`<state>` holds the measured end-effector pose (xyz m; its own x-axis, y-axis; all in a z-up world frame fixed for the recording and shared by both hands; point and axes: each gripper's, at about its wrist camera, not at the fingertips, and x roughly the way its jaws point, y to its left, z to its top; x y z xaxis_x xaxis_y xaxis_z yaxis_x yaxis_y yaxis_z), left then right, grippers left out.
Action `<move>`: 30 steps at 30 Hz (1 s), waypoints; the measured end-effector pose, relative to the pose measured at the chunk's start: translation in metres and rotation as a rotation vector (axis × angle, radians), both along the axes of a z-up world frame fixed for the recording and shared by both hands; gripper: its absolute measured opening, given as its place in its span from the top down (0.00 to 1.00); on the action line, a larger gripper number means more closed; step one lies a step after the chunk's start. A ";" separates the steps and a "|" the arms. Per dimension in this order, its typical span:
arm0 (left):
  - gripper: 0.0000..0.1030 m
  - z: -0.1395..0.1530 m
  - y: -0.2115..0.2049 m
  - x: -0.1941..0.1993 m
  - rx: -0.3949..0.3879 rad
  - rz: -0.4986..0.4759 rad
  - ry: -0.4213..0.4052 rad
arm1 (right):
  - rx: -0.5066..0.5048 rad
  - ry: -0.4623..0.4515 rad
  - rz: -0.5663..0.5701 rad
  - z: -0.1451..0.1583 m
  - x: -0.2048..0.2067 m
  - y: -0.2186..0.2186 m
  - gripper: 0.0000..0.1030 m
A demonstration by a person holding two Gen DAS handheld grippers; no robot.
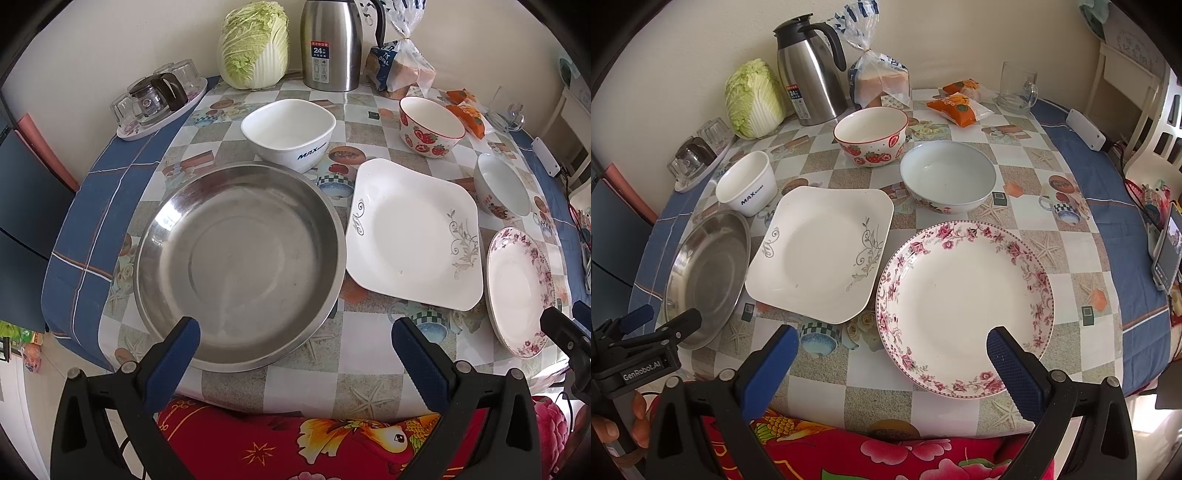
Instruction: Organize plates and bowls
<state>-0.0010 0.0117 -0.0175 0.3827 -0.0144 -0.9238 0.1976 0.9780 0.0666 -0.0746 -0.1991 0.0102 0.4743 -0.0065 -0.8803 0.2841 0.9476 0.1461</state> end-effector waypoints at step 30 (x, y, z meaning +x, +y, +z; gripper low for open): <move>0.00 0.012 0.061 0.032 -0.103 0.103 -0.080 | 0.072 -0.104 0.065 0.025 0.035 0.013 0.00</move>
